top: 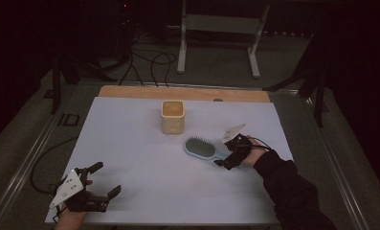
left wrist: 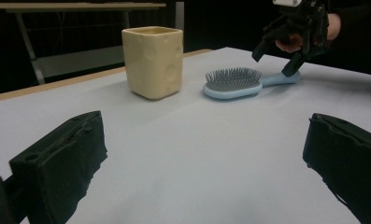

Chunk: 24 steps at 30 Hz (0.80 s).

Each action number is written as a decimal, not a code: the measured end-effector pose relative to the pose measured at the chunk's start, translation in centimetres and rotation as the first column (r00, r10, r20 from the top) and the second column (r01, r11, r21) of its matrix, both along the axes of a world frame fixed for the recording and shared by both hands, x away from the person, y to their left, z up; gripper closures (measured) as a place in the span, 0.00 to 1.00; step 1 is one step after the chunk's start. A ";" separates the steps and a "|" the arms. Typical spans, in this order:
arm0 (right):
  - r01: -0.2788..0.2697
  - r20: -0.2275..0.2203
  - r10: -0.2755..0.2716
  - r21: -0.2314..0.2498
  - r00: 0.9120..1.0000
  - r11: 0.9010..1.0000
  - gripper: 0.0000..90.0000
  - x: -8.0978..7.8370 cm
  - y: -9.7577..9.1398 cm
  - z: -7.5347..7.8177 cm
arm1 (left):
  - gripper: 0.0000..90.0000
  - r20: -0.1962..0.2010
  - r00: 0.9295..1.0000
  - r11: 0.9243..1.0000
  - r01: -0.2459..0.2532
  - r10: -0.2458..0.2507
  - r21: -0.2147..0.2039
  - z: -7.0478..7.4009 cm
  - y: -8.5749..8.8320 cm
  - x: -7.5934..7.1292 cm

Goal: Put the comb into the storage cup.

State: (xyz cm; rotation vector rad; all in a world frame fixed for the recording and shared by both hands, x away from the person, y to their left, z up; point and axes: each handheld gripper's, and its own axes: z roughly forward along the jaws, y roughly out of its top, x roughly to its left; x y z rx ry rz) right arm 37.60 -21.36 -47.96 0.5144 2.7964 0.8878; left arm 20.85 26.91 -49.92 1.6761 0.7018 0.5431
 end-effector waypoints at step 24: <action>-0.053 -0.092 0.040 -0.154 0.995 0.987 0.23 1.1 1.7 -0.7 | 0.00 -0.001 1.000 1.000 -0.001 0.001 0.000 0.0 0.0 0.0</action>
